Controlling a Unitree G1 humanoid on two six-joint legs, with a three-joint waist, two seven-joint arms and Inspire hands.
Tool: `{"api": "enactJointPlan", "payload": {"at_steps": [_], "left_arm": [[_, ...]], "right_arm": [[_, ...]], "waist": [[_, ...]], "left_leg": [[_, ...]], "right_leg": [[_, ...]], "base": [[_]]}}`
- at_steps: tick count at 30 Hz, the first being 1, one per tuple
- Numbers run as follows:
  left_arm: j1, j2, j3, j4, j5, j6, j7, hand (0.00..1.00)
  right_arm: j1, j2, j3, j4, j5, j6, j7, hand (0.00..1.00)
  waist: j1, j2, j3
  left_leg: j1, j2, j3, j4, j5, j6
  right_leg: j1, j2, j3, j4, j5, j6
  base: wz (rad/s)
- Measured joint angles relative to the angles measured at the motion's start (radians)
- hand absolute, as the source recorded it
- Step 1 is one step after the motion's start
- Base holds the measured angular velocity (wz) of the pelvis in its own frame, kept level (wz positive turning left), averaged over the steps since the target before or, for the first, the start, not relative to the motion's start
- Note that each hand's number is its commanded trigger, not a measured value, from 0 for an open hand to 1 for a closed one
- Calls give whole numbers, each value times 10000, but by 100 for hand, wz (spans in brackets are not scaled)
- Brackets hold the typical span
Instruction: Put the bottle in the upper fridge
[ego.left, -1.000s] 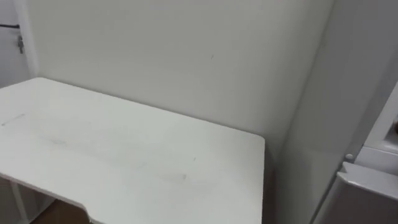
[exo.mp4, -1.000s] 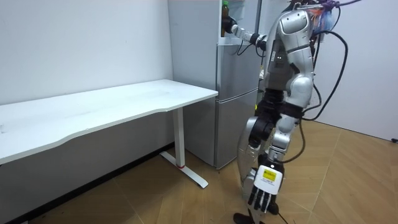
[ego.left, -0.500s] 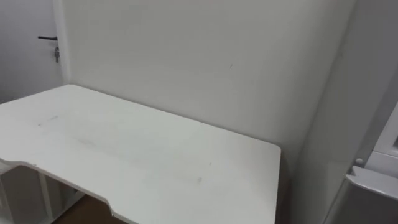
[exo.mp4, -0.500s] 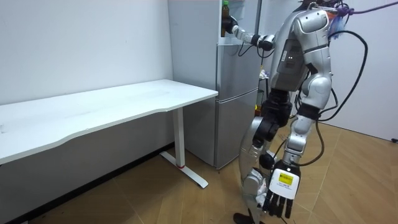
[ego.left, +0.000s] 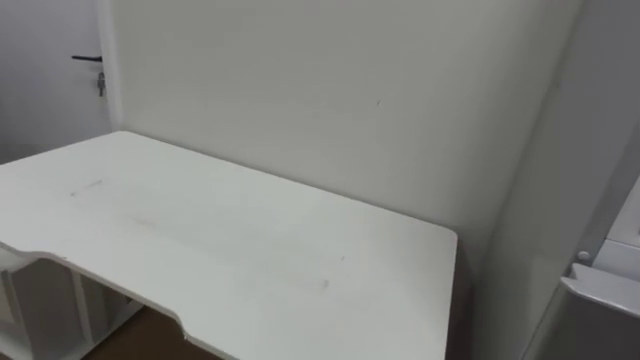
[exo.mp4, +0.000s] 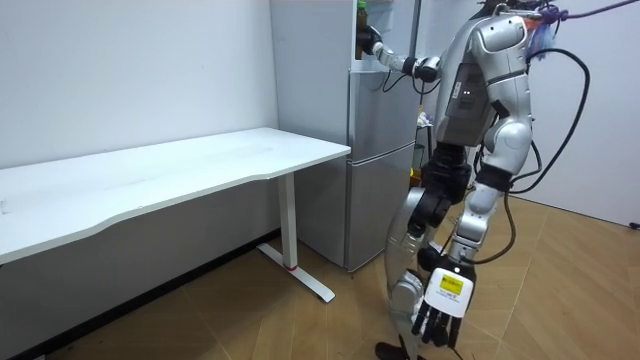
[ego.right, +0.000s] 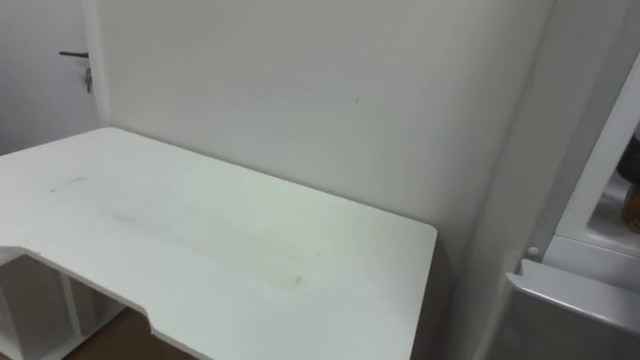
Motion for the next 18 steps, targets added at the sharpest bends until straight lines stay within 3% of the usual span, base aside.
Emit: {"api": "enactJointPlan", "payload": {"at_steps": [13,18], "left_arm": [[-49,77,-132,0,-114,5,0,0],[-115,103,-295,-14,-182,185,-5,0]], "right_arm": [[-4,-11,1,618,396,1,334,0],[-9,-94,-8,1012,372,4,814,0]], "waist": [[2,8,3],[-48,10,5]], "left_leg": [[-12,-21,30,-8,-31,-15],[20,-15,-79,159,-144,-23]], "right_leg": [[3,19,-1,-44,17,-9],[209,84,-63,-163,13,-5]], "base": [[-1],[6]]}}
